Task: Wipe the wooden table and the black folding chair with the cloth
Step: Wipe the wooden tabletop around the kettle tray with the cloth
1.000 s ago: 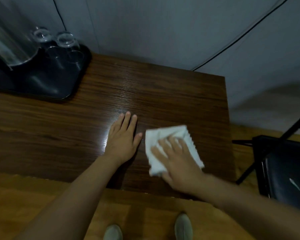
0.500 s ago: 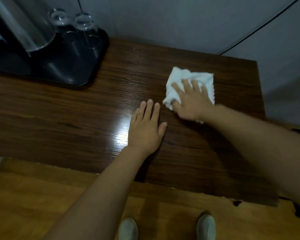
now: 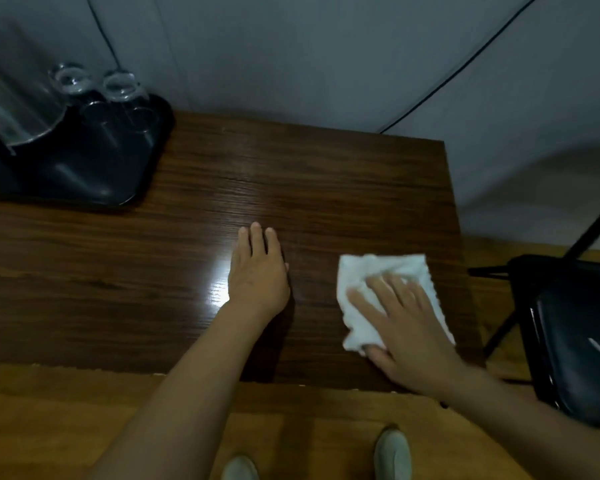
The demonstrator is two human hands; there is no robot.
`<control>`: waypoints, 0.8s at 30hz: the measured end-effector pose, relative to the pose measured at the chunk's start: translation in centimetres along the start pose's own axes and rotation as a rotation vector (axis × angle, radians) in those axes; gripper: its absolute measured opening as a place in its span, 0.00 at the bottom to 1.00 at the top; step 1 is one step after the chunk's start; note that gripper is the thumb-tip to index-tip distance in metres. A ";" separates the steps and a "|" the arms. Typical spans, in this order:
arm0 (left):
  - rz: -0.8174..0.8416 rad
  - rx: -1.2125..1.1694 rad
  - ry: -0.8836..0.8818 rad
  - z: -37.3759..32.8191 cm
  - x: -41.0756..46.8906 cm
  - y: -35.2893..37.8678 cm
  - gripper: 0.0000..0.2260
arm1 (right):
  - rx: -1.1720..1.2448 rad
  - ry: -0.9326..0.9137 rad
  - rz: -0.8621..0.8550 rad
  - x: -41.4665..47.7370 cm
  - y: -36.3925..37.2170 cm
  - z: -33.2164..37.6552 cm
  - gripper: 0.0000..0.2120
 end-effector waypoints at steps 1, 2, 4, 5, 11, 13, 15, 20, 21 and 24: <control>0.003 0.005 0.019 -1.1 0.1 -0.3 0.32 | 0.007 0.034 0.015 -2.2 0.3 -0.2 0.40; -0.003 0.013 0.066 -2.5 0.1 -0.4 0.33 | 0.012 0.071 0.034 -4.2 0.5 -0.4 0.40; -0.002 0.016 0.193 -5.4 -0.1 0.2 0.34 | 0.010 0.129 0.047 -7.5 0.9 -0.9 0.40; 0.008 0.011 0.240 -6.8 -0.2 0.7 0.34 | 0.006 0.139 0.036 -8.9 1.1 -1.0 0.38; 0.010 0.040 0.251 -8.9 0.2 3.4 0.32 | 0.025 0.107 -0.098 -11.5 2.8 -2.0 0.35; -0.007 0.004 0.261 -8.6 0.0 4.0 0.30 | 0.073 0.146 -0.096 -9.2 2.3 -4.1 0.37; -0.037 -0.043 0.274 -8.3 -0.4 4.2 0.29 | 0.095 0.198 -0.044 -5.3 1.6 -7.0 0.37; -0.107 -0.163 0.253 -8.3 -0.6 4.8 0.30 | 0.140 0.269 -0.095 8.1 -0.4 -15.8 0.35; -0.111 -0.179 0.241 -8.4 -0.5 5.0 0.30 | 0.147 0.290 -0.098 11.1 -1.0 -17.6 0.36; -0.117 -0.187 0.220 -8.5 -0.5 5.3 0.31 | 0.169 0.370 -0.092 18.8 -2.7 -21.6 0.35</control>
Point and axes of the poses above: each hand's wrist, its own x-axis towards the middle knuckle, its own y-axis out of the palm, z = x × y, the point moved 1 cm from there along x, towards the middle knuckle, and after that the axes turned 5 degrees about -z, right-handed, at the moved point
